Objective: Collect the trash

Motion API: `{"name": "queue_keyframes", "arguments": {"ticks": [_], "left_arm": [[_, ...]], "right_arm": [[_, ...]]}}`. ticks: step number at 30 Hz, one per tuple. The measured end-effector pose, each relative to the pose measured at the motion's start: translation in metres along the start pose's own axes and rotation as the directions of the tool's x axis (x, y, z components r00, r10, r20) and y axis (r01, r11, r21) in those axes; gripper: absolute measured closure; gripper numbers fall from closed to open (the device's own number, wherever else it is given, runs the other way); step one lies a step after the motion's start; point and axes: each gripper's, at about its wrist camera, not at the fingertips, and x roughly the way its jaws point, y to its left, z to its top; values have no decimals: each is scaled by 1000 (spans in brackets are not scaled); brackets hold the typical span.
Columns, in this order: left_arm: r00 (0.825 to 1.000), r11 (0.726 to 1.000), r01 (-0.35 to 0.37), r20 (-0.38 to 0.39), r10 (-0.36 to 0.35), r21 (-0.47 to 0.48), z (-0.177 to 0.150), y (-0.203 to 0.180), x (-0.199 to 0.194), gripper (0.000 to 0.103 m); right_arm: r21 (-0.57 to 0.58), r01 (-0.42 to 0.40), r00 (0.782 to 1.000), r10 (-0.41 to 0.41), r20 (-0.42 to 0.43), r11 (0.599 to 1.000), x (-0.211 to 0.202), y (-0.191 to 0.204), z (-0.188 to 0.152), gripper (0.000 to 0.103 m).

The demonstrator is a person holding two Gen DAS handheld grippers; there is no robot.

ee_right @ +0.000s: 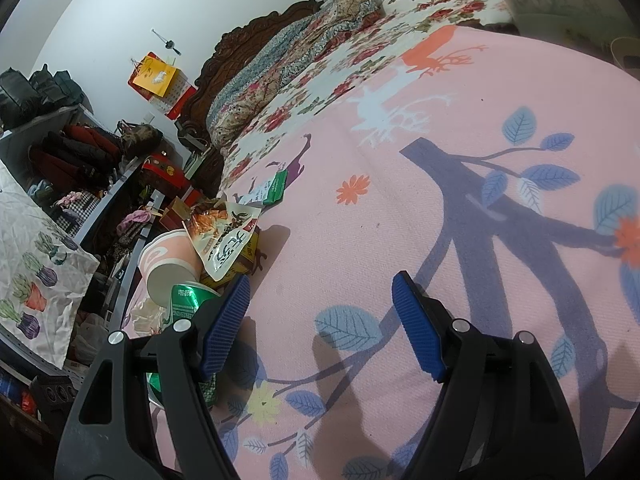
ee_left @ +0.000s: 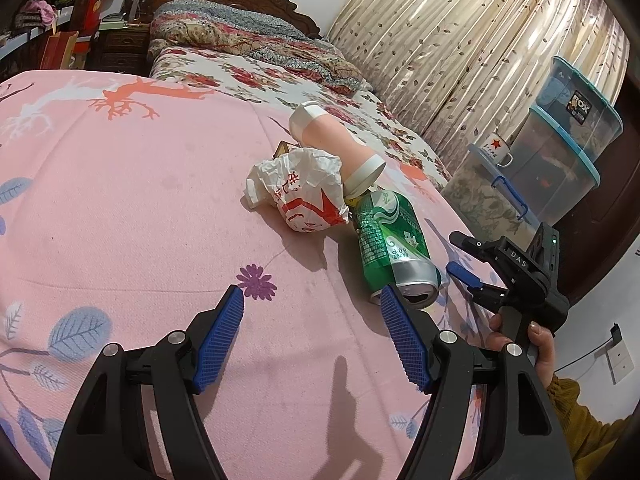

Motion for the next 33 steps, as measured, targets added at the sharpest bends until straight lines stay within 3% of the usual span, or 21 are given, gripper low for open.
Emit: {"name": "queue_keyframes", "arguments": {"ticks": [33], "left_arm": [[1000,1000,-6,-3,6,-2,-1,-1,1,36]], "right_arm": [[-4,-5,1000,5,-4,1000,1,0,-1,28]]}}
